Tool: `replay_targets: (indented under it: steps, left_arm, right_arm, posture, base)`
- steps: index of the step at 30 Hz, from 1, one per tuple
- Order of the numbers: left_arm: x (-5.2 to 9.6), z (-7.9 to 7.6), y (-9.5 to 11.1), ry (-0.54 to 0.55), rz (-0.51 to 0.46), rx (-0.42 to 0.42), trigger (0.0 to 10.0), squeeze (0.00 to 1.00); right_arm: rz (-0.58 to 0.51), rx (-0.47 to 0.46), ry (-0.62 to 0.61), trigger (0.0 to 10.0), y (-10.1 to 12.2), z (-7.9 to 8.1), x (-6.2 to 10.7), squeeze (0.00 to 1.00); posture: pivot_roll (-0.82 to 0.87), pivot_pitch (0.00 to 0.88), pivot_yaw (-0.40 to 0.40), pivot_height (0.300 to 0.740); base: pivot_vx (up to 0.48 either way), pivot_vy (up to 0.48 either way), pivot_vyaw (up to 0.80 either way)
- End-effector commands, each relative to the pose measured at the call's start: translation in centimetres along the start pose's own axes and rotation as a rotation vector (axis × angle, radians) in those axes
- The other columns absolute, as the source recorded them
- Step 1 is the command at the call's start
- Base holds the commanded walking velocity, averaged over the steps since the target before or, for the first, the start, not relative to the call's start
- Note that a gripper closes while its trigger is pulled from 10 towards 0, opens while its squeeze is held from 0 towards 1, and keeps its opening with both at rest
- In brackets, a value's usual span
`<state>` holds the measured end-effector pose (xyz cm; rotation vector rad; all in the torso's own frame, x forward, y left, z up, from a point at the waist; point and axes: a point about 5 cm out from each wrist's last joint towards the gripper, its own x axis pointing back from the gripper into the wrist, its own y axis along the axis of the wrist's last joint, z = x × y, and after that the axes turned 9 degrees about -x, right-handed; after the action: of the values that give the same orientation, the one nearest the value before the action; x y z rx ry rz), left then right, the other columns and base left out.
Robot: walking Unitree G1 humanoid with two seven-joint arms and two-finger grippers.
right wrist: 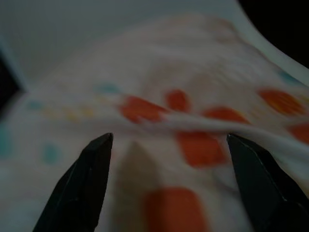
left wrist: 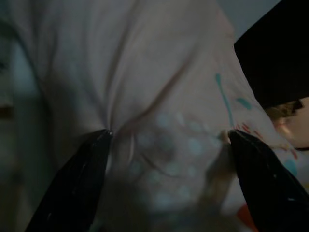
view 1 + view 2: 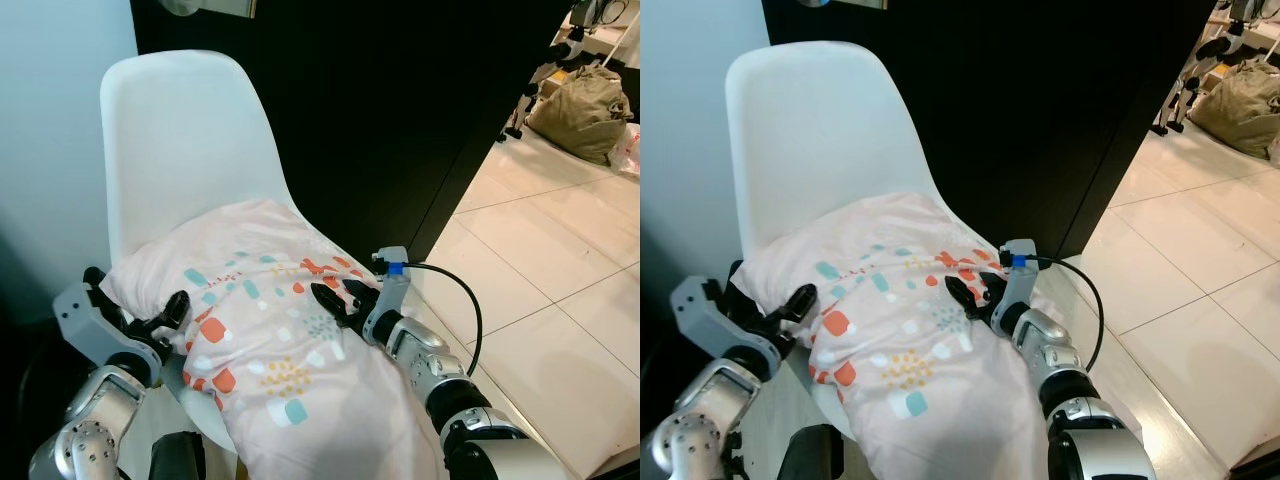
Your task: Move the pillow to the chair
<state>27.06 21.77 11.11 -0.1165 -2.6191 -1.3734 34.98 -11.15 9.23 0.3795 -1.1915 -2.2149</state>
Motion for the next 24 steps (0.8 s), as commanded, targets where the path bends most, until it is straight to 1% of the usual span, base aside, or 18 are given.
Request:
replay_targets:
  steps: [1,2,3,6,8,10,13,14,16,19,20,21,24]
  left_arm:
    - [-0.7,-0.4,-0.8,-0.034,0.018,0.07,10.0,0.0]
    - [-1.0,-0.4,-0.9,-0.031,0.021,0.095,10.0,0.0]
    - [-1.5,0.0,-0.9,-0.006,0.025,0.084,10.0,0.0]
    - [-1.8,0.1,-0.8,-0.002,0.025,0.076,10.0,0.0]
    - [-2.2,0.1,-0.8,-0.014,0.02,0.104,10.0,0.0]
    - [-2.7,0.0,-0.7,-0.026,0.022,0.151,10.0,0.0]
    - [-3.3,-0.2,-0.9,-0.041,0.035,0.202,10.0,0.0]
    - [-3.6,-0.1,-1.2,-0.036,0.053,0.223,10.0,0.0]
    - [-3.7,0.0,-1.3,-0.028,0.056,0.232,10.0,0.0]
    - [-4.3,0.2,-1.4,-0.02,0.053,0.259,10.0,0.0]
    - [-4.5,0.1,-1.2,-0.026,0.045,0.27,2.1,0.0]
    - [-4.7,0.0,-0.9,-0.034,0.037,0.28,0.0,0.0]
    - [-5.1,-0.5,-0.3,-0.061,0.018,0.292,0.0,0.0]
  right_arm:
    - [-0.037,-0.049,0.044,10.0,0.3,0.1,0.3,0.0]
    - [-0.045,-0.06,0.062,10.0,0.4,0.2,0.4,0.0]
    - [-0.05,-0.058,0.069,10.0,0.3,0.2,0.7,0.0]
    - [-0.06,-0.059,0.059,10.0,0.3,0.0,1.0,0.0]
    - [-0.072,-0.068,0.047,10.0,0.3,-0.3,1.3,0.0]
    - [-0.074,-0.063,0.034,10.0,0.3,-0.5,1.6,0.0]
    - [-0.075,-0.059,0.029,10.0,0.5,-0.6,1.9,0.0]
    - [-0.079,-0.059,0.028,10.0,0.6,-0.7,2.0,0.0]
    - [-0.081,-0.057,0.025,10.0,0.7,-0.7,2.0,0.0]
    - [-0.09,-0.056,0.024,10.0,1.0,-0.7,2.2,0.0]
    - [-0.093,-0.055,0.025,10.0,1.2,-0.6,2.2,0.0]
    - [-0.097,-0.053,0.025,10.0,1.3,-0.6,2.2,0.0]
    - [-0.103,-0.049,0.024,10.0,1.6,-0.6,2.2,0.0]
  posture:
    - [0.17,0.049,-0.177,0.505]
    - [0.16,0.055,-0.172,0.505]
    - [0.16,0.061,-0.168,0.505]
    - [0.15,0.07,-0.166,0.505]
    - [0.14,0.077,-0.165,0.505]
    - [0.13,0.086,-0.164,0.505]
    - [0.12,0.091,-0.164,0.505]
    - [0.12,0.093,-0.163,0.505]
    - [0.12,0.093,-0.164,0.505]
    - [0.11,0.093,-0.167,0.505]
    - [0.11,0.091,-0.167,0.505]
    - [0.1,0.091,-0.167,0.505]
    - [0.1,0.09,-0.169,0.505]
  base:
    - [0.0,0.0,0.0]
    - [0.0,0.0,0.0]
    - [0.0,0.0,0.0]
    - [0.0,0.0,0.0]
    - [0.0,0.0,0.0]
    - [0.0,0.0,0.0]
    - [0.0,0.0,0.0]
    - [0.0,0.0,0.0]
    - [0.0,0.0,0.0]
    - [0.0,0.0,0.0]
    - [0.0,0.0,0.0]
    - [0.0,0.0,0.0]
    - [0.0,0.0,0.0]
